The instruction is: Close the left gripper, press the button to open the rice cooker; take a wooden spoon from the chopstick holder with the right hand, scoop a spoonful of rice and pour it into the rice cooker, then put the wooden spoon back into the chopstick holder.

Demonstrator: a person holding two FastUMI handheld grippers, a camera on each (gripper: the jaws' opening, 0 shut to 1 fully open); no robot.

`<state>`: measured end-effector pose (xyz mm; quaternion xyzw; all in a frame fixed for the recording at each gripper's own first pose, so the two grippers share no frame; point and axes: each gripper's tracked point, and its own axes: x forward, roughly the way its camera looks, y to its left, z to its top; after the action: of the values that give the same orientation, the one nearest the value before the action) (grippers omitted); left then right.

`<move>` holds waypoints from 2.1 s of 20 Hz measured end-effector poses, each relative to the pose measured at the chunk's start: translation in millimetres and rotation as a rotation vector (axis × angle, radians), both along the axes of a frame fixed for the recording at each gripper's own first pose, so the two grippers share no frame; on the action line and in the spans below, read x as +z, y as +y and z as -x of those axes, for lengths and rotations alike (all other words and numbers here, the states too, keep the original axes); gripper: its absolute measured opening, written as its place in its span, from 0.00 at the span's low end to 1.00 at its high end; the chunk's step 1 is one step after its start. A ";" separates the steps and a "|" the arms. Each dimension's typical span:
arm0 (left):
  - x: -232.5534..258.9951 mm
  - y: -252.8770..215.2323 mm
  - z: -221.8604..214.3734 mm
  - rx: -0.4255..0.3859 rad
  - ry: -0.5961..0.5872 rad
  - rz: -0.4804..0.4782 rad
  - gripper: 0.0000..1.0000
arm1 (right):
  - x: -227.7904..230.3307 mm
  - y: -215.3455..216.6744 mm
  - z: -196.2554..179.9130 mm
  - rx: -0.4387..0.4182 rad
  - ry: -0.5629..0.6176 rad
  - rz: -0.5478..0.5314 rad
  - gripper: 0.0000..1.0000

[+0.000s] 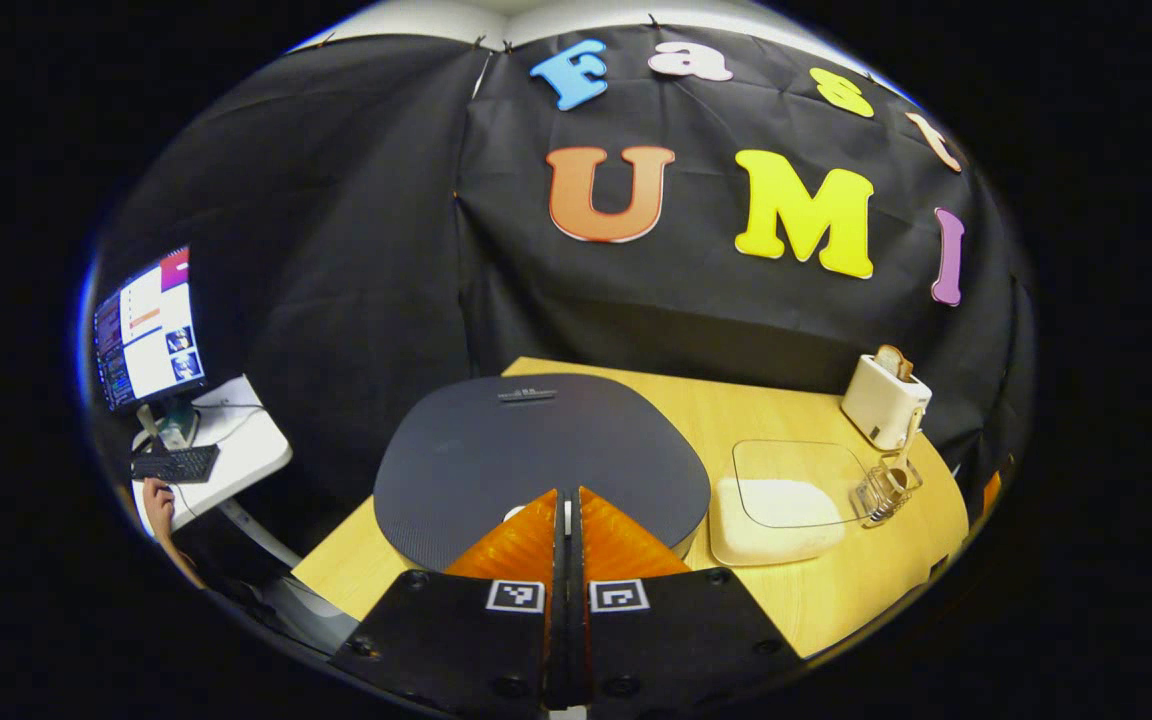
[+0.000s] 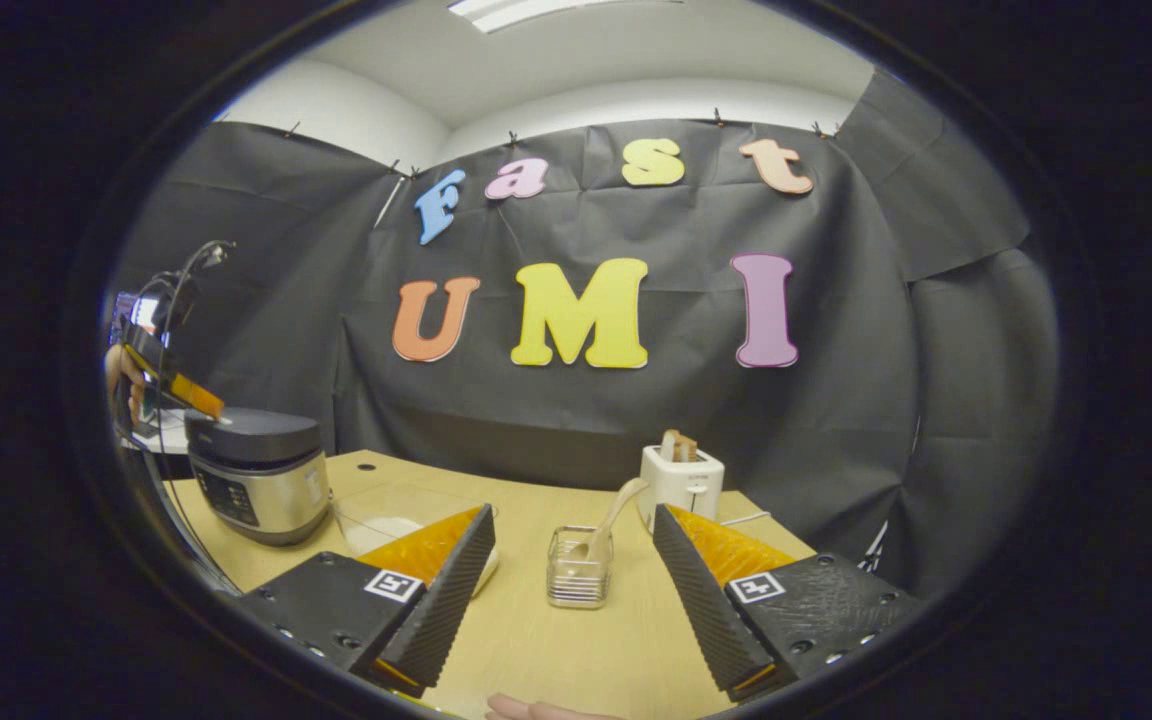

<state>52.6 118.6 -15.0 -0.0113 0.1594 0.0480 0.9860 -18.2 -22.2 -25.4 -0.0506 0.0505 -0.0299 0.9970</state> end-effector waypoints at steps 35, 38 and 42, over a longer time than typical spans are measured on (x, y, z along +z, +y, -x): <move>29.4 -87.7 76.1 -0.171 -0.372 -0.002 0.95 | -106.9 -62.2 -212.5 -0.087 0.348 -0.131 0.95; 27.7 -81.5 74.6 -0.155 -0.365 0.004 0.95 | -132.9 -63.2 -237.7 -0.107 0.442 -0.180 0.95; 22.4 -76.6 71.9 -0.160 -0.354 0.022 0.95 | -150.1 -68.7 -260.8 -0.129 0.512 -0.199 0.95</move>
<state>-19.2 42.0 7.3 -0.0174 -0.0154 -0.0351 0.9991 242.7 -90.9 -175.6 0.0452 0.3065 -0.0743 0.9479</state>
